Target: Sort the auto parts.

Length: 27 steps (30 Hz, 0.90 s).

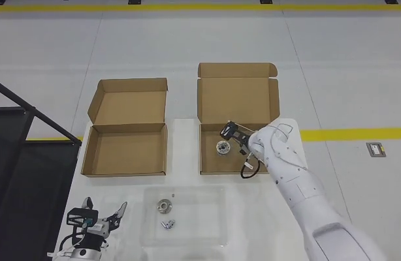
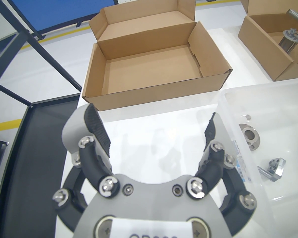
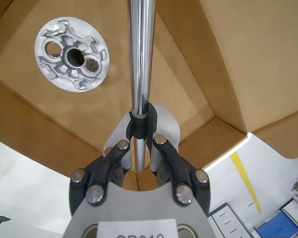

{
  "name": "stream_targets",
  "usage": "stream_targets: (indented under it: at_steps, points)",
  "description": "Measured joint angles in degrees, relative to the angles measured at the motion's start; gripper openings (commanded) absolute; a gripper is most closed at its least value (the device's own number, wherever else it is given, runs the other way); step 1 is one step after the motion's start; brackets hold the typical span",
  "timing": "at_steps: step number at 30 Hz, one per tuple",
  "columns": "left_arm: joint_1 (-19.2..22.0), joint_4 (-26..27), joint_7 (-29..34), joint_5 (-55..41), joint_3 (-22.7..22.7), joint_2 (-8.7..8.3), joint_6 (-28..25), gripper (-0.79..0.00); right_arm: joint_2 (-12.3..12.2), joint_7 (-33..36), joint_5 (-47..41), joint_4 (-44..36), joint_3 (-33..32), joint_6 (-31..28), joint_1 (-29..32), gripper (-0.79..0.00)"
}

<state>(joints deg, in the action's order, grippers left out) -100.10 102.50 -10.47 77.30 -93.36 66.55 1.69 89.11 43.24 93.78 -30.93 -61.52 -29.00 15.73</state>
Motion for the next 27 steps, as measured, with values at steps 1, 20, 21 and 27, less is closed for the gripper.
stream_targets:
  at_steps: [1, 20, 21, 27]
  points:
    - [0.0, 0.0, 0.0, 0.0, 0.0, 0.0, 0.0, 0.0, 0.2, -0.4, -0.1, 1.5, 0.3, 0.2, -0.5, -0.785]
    - [0.1, 0.5, -0.5, 1.3, -0.1, -0.08, -1.2, 0.0, -0.9, -16.6, -4.0, 7.3, -1.2, -1.1, -4.5, -0.332]
    - [0.1, 0.7, -0.9, 2.3, -0.2, -0.16, -2.3, 0.0, -1.3, -17.9, -3.8, 5.4, -1.4, -2.2, -3.8, -0.339]
    - [1.8, 2.9, -2.4, 8.5, -1.9, -1.02, -11.6, 0.0, -5.0, -20.9, -1.7, -15.4, -5.3, -9.0, 5.9, -0.292]
